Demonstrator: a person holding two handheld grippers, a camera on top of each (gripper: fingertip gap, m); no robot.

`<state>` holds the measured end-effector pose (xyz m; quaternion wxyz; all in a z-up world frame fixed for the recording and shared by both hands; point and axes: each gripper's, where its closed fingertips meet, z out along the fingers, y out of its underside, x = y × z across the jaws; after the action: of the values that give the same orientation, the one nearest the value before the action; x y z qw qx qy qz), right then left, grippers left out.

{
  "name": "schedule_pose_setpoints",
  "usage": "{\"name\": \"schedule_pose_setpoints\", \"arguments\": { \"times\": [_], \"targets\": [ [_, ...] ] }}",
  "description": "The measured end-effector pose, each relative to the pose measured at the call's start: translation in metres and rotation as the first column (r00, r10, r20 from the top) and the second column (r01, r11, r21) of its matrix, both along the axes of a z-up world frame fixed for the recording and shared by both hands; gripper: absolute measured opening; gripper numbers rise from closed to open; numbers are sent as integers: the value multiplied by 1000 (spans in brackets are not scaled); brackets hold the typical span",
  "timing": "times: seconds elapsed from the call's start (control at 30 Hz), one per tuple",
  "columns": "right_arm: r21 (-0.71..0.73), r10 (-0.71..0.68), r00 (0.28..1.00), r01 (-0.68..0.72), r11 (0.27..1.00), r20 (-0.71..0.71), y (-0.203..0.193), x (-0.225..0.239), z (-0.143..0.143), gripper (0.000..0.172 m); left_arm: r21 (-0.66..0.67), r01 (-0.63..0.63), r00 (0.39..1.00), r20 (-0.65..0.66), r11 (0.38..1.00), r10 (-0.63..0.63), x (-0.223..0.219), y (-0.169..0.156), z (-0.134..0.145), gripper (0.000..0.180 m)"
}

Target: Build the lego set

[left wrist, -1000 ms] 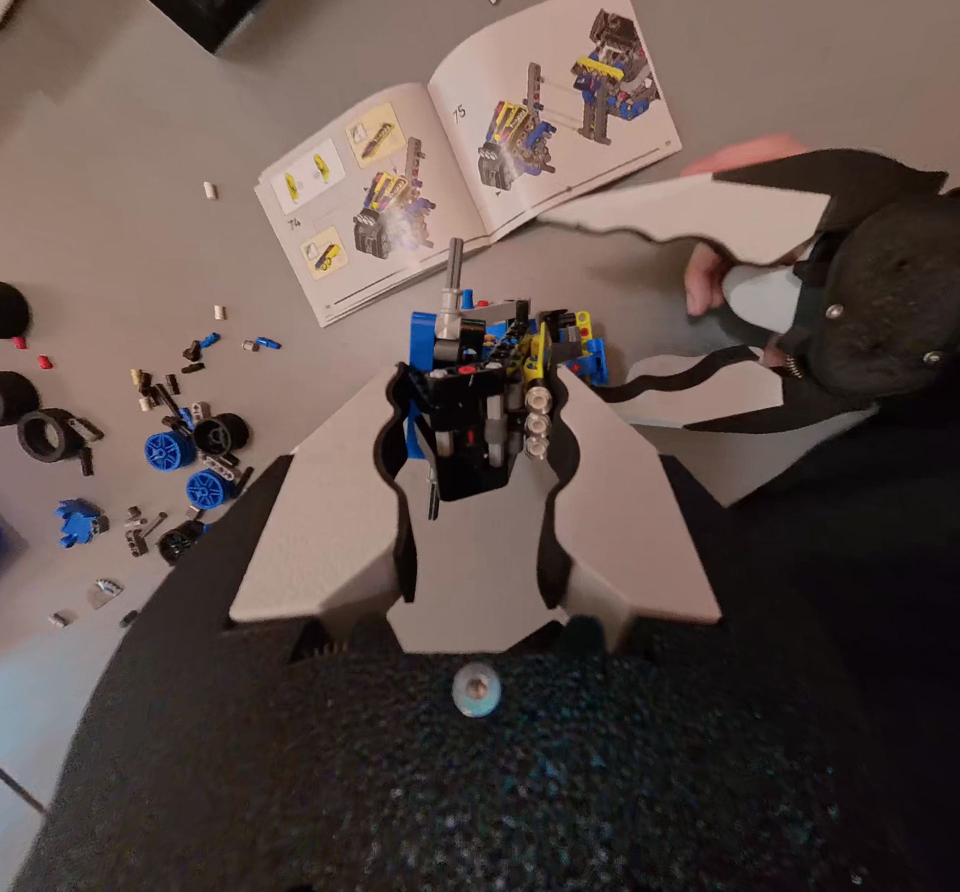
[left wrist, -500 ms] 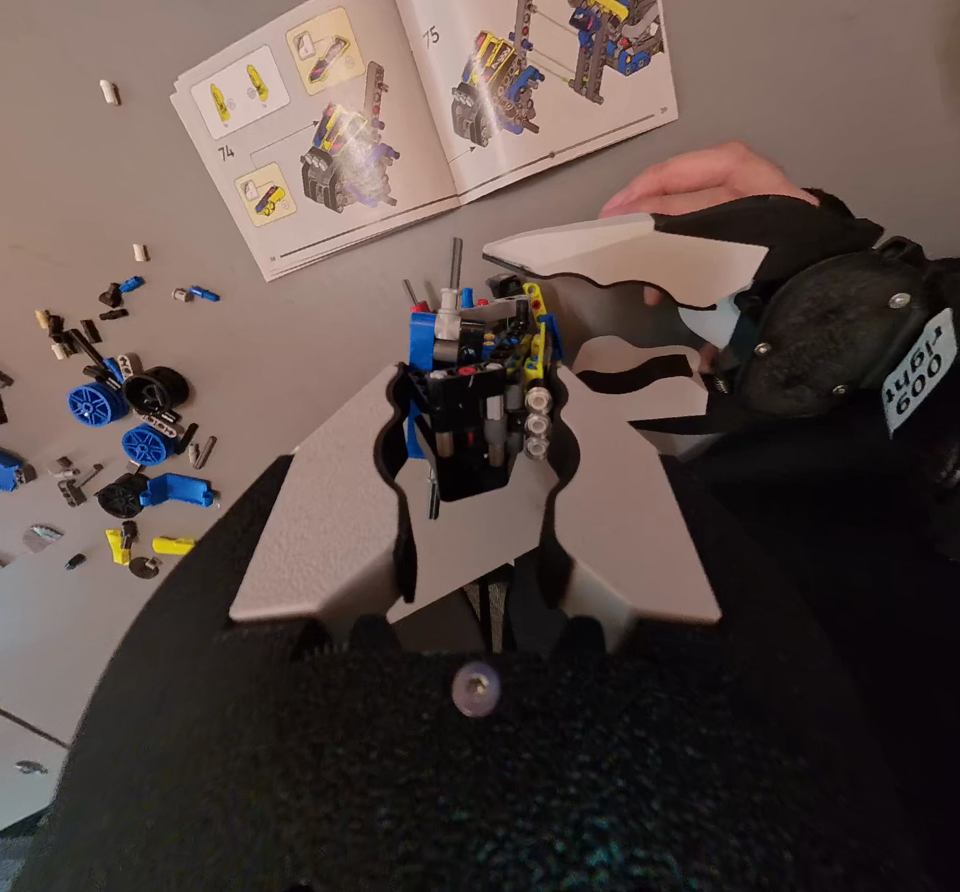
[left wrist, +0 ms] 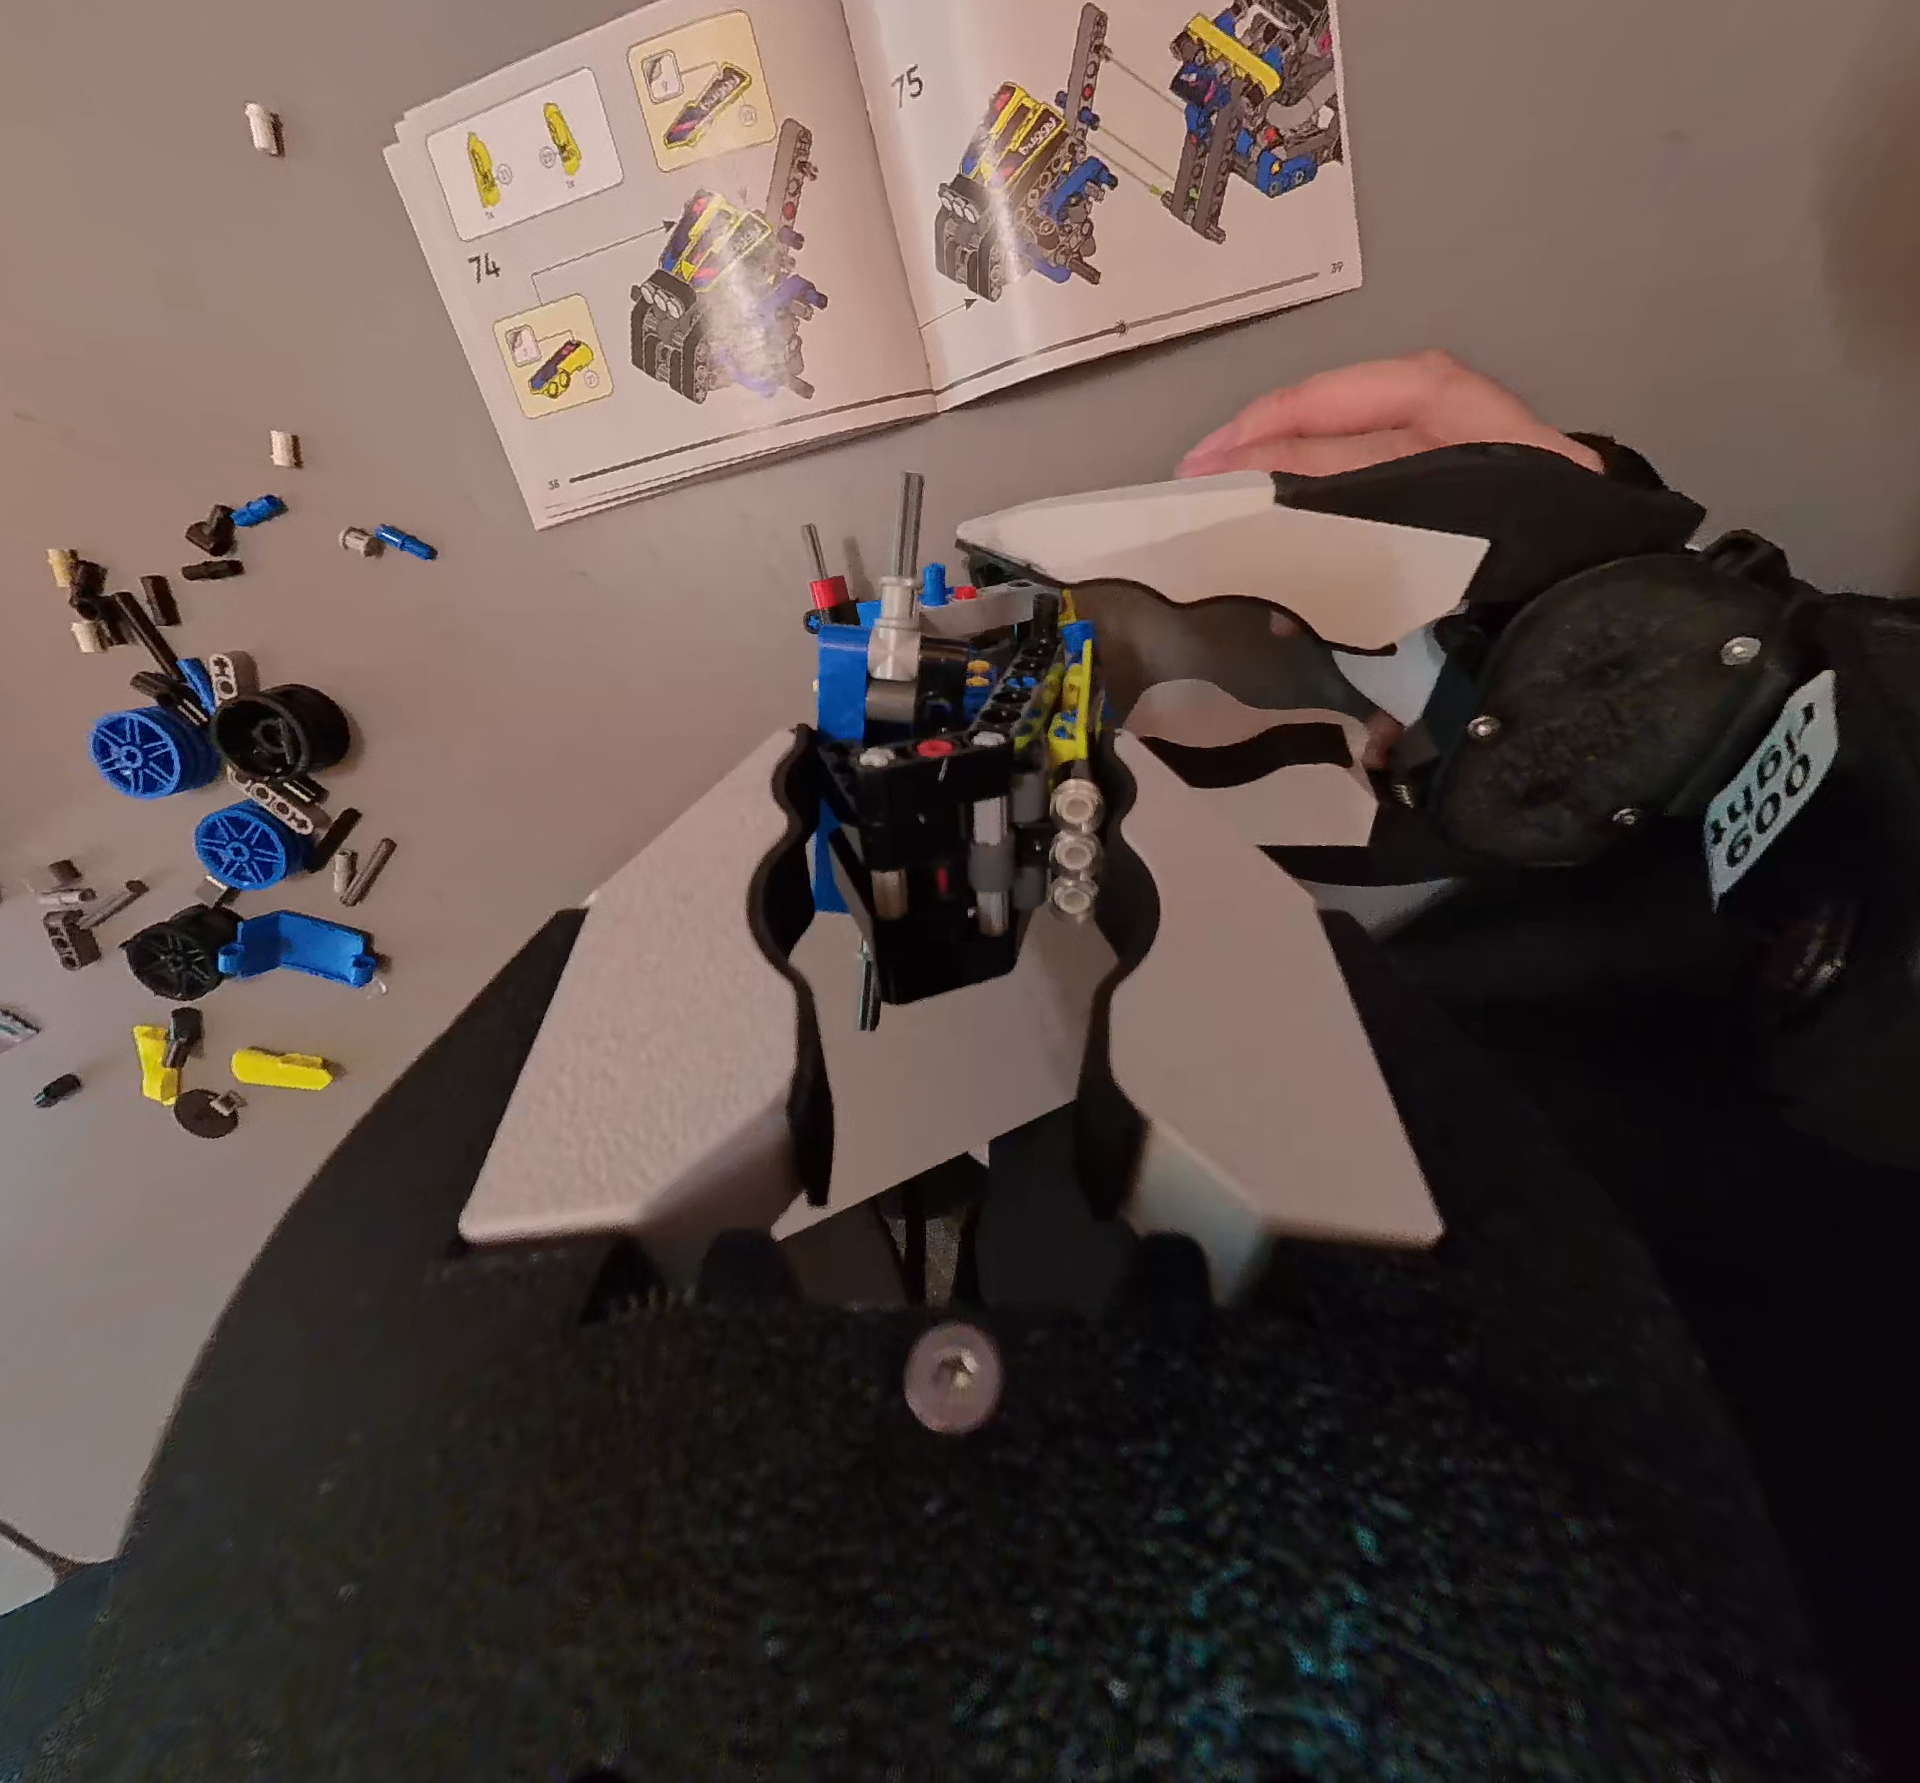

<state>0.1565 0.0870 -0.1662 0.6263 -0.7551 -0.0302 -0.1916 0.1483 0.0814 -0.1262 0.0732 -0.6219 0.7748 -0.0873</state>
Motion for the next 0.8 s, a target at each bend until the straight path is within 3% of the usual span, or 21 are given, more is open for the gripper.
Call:
{"name": "schedule_pose_setpoints", "arguments": {
  "times": [0.23, 0.37, 0.8],
  "targets": [
    [-5, -6, 1000, 6, 1000, -20, 0, 2, -1, 51, 8, -62, 998, -8, 998, 62, 2, 2, -1, 50],
    [-16, -35, 999, 34, 999, -34, -1, 7, -3, 61, 26, -82, 996, -19, 996, 82, 4, 2, -1, 50],
    [-35, -11, 999, 10, 999, -35, 0, 4, -5, 51, 110, -147, 989, 16, 983, 146, 3, 3, -3, 50]
  ]
}}
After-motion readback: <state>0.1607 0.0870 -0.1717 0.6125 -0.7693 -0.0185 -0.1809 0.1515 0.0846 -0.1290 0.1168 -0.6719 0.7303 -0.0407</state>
